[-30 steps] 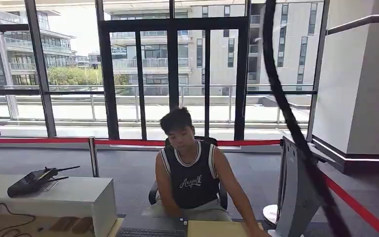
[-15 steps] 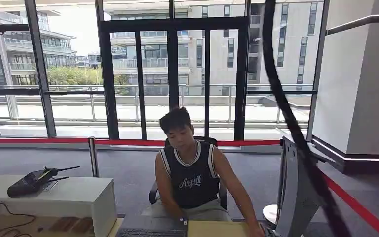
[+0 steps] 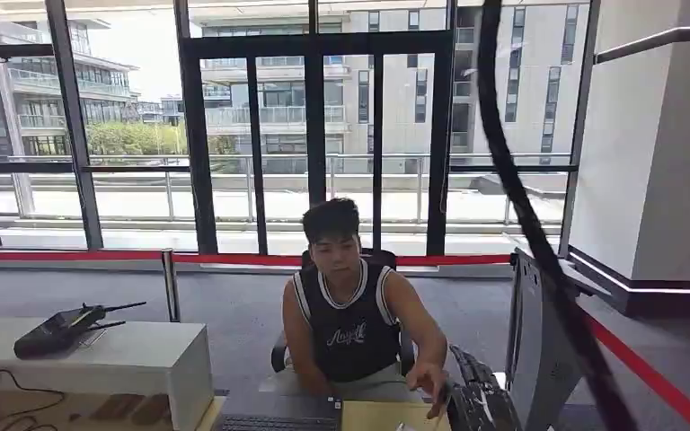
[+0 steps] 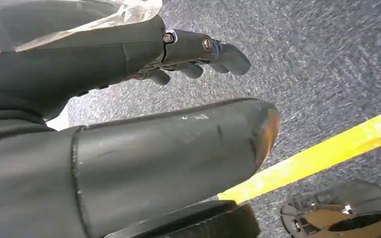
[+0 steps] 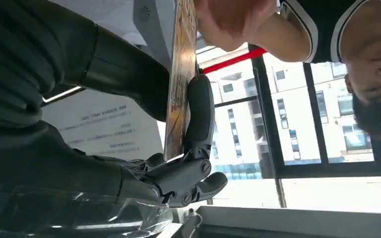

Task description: Pass the card to the sensor for recognition and then transmit it.

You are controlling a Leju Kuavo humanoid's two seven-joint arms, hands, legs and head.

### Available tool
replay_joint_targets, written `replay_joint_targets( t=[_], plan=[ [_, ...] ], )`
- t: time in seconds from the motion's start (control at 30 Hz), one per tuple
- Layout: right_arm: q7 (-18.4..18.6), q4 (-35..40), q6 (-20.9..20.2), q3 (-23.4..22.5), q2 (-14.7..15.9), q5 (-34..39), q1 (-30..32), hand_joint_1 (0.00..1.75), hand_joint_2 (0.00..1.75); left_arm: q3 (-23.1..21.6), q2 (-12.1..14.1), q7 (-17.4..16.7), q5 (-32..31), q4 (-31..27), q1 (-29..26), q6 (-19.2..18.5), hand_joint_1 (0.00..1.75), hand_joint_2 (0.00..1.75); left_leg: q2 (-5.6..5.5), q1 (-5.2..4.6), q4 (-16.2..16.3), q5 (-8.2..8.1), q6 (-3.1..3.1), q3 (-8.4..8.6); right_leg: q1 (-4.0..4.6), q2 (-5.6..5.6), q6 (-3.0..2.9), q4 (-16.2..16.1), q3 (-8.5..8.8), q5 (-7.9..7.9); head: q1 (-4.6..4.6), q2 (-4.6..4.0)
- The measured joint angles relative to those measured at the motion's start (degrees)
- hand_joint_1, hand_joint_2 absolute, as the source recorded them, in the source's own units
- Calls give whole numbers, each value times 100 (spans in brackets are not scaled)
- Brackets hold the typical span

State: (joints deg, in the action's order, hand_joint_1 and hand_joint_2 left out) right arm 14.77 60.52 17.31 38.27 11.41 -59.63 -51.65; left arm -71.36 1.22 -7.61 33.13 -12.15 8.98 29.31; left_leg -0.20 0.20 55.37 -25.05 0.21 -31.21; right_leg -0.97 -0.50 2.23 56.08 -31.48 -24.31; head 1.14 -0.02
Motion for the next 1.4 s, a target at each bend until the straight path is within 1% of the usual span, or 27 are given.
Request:
replay_joint_targets(
  t=[0.07,0.13,0.23,0.3,0.47,0.63,0.67,0.7,0.73,0.9,1.2,1.27,1.33,1.4],
  plan=[
    [-101,-355,-162,61,-173,0,-287,175,175,-24,0,-28,-61,0,44,-52,0,0,0,0,0,1,-1,0,0,1,-1,2,-5,0,-4,0],
    [-164,-757,-218,109,-370,11,-560,175,175,-81,-4,-72,-109,0,99,-85,0,0,-1,1,0,2,-3,-2,0,0,-1,4,-5,0,-2,0],
    [-203,-1319,-214,218,-697,-24,-908,175,175,-135,-4,-118,-162,0,153,-103,0,0,-1,2,0,2,-4,-2,2,0,-2,4,-9,0,-4,0],
    [-208,-1634,-201,264,-854,-24,-1072,175,175,-151,-9,-146,-179,0,185,-114,0,0,-4,4,0,2,-4,-3,3,-1,-2,3,-9,-1,-4,0],
    [-203,-2237,-174,358,-1147,11,-1255,175,175,-223,-13,-179,-175,0,213,-114,0,0,-2,4,0,2,-4,-4,3,0,-2,1,-10,-1,-4,0],
    [-221,-2644,-85,424,-1331,57,-1322,175,175,-247,-13,-173,-148,0,210,-105,0,0,0,3,0,2,-4,-3,3,0,-2,0,-9,-1,0,0],
    [-225,-2704,-78,435,-1355,68,-1329,9,175,-249,-13,-173,-142,0,210,-103,0,0,0,3,1,2,-4,-3,3,0,-2,0,-9,-1,0,0],
    [-227,-2771,-76,444,-1377,72,-1336,0,175,-254,-13,-173,-142,0,210,-103,0,0,-1,3,1,2,-4,-2,3,0,-2,0,-9,-1,0,0],
    [-229,-2817,-76,452,-1399,77,-1340,0,0,-258,-13,-173,-138,0,209,-103,0,0,-1,3,1,2,-4,-2,3,0,-2,0,-9,-1,0,0],
    [-173,-3066,-13,494,-1475,81,-1369,0,0,-280,-13,-142,-116,0,203,-96,0,0,1,3,1,2,-4,0,3,0,-2,0,-9,0,-2,0],
    [-188,-3337,193,516,-1477,206,-1373,0,0,-284,-9,-131,-111,0,197,-96,0,0,1,3,1,2,-4,0,3,0,-2,0,-9,0,0,0],
    [-251,-3363,289,516,-1475,219,-1376,0,0,-284,-9,-129,-89,0,197,-92,0,0,1,3,2,2,-4,0,3,0,-2,0,-9,0,0,0],
    [-382,-3361,546,516,-1453,216,-1379,0,0,-284,-9,-96,-33,0,182,-59,0,0,1,3,2,2,-4,0,3,0,-2,-1,-9,0,0,0],
    [-431,-3361,665,516,-1429,203,-1393,0,0,-284,-7,-76,5,0,168,-41,0,0,1,3,2,2,-4,1,3,0,-2,-2,-10,0,0,0]
  ],
)
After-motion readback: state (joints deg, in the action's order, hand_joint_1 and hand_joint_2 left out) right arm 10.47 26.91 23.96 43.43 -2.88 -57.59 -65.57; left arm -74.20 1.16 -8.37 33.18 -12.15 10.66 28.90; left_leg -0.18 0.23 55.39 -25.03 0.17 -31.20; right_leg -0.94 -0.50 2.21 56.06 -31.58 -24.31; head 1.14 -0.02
